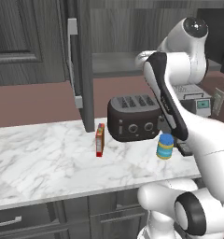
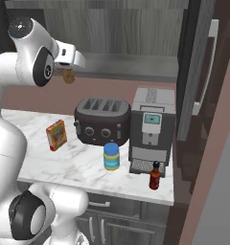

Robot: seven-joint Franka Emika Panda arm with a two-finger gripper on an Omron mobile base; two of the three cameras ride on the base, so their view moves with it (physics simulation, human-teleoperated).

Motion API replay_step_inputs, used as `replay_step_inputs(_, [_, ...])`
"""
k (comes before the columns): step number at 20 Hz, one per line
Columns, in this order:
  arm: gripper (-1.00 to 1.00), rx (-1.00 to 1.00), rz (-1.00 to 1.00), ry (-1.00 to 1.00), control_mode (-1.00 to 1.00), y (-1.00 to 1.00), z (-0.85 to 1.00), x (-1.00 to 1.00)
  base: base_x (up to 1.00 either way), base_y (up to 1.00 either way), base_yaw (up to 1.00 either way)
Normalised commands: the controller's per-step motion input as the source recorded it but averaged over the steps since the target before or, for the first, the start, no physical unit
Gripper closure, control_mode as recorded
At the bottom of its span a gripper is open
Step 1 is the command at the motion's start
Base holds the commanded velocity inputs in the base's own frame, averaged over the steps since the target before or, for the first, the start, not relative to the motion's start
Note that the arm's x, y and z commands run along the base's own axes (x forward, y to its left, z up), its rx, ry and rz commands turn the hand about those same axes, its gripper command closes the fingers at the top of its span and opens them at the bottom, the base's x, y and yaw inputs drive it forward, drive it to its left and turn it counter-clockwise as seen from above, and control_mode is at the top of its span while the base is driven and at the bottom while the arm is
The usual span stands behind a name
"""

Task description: There are various items on the counter. Only move the condiments/shakers into the cabinet.

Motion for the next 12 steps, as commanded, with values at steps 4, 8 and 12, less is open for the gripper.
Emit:
replay_step_inputs(4, [1.00, 0.00, 0.00, -0.03, -1.00, -0.07, 0.08, 0.00, 0.00, 0.00, 0.00])
replay_step_inputs(8, [1.00, 0.00, 0.00, -0.07, -1.00, -0.02, 0.16, 0.11, 0.00, 0.00, 0.00])
replay_step_inputs(12, [1.00, 0.00, 0.00, 0.00, -1.00, -0.01, 0.09, 0.28, 0.00, 0.00, 0.00])
